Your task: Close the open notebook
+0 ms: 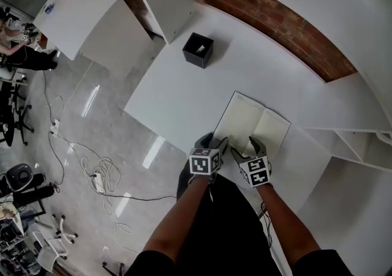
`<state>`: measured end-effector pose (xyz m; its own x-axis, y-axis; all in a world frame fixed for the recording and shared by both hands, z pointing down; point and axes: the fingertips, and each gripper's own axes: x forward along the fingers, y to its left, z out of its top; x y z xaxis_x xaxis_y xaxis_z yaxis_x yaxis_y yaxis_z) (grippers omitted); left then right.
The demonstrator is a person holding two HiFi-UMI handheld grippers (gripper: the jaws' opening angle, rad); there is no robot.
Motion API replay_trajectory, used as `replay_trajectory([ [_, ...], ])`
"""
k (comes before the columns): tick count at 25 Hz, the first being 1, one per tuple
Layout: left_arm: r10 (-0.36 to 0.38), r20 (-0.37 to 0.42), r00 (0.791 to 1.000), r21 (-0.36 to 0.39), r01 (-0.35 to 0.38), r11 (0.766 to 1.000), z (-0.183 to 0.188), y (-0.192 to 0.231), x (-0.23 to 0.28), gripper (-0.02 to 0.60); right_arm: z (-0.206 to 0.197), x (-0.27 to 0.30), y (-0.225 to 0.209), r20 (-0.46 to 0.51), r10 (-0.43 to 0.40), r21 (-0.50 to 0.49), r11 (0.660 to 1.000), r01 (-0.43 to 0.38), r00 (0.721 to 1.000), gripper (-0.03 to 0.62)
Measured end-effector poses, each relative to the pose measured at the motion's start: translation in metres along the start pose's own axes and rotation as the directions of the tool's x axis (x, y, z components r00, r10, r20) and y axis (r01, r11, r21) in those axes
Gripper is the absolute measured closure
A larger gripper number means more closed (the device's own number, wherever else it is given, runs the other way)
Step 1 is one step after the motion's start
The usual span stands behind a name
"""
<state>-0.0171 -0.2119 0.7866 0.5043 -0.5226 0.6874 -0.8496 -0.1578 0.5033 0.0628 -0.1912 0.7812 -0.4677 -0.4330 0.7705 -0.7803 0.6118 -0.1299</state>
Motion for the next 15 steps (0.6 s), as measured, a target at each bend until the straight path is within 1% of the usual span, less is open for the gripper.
replay_trajectory([
  [2, 0.029, -0.013, 1.0, -0.006, -0.029, 1.0, 0.001, 0.002, 0.0, 0.325, -0.003, 0.001, 0.001, -0.005, 0.002, -0.005, 1.0, -0.002, 1.0, 0.266],
  [5, 0.077, -0.021, 0.997, 0.006, -0.077, 0.997, 0.0, 0.0, 0.002, 0.324, -0.008, 0.004, 0.002, -0.014, 0.006, -0.018, 1.0, -0.006, 1.0, 0.264],
  [7, 0.089, -0.017, 0.996, -0.007, -0.089, 0.996, 0.0, -0.001, 0.005, 0.324, -0.012, 0.006, 0.002, -0.018, 0.007, -0.021, 1.0, -0.007, 1.0, 0.264],
  [10, 0.079, -0.014, 0.997, -0.042, -0.08, 0.996, 0.0, 0.001, 0.005, 0.324, -0.014, 0.008, 0.0, -0.018, 0.003, -0.02, 1.0, -0.004, 1.0, 0.264],
  [15, 0.027, -0.01, 1.0, -0.065, -0.028, 0.998, 0.004, -0.006, 0.005, 0.324, -0.015, 0.011, 0.003, -0.025, -0.006, -0.035, 0.999, 0.006, 1.0, 0.262],
])
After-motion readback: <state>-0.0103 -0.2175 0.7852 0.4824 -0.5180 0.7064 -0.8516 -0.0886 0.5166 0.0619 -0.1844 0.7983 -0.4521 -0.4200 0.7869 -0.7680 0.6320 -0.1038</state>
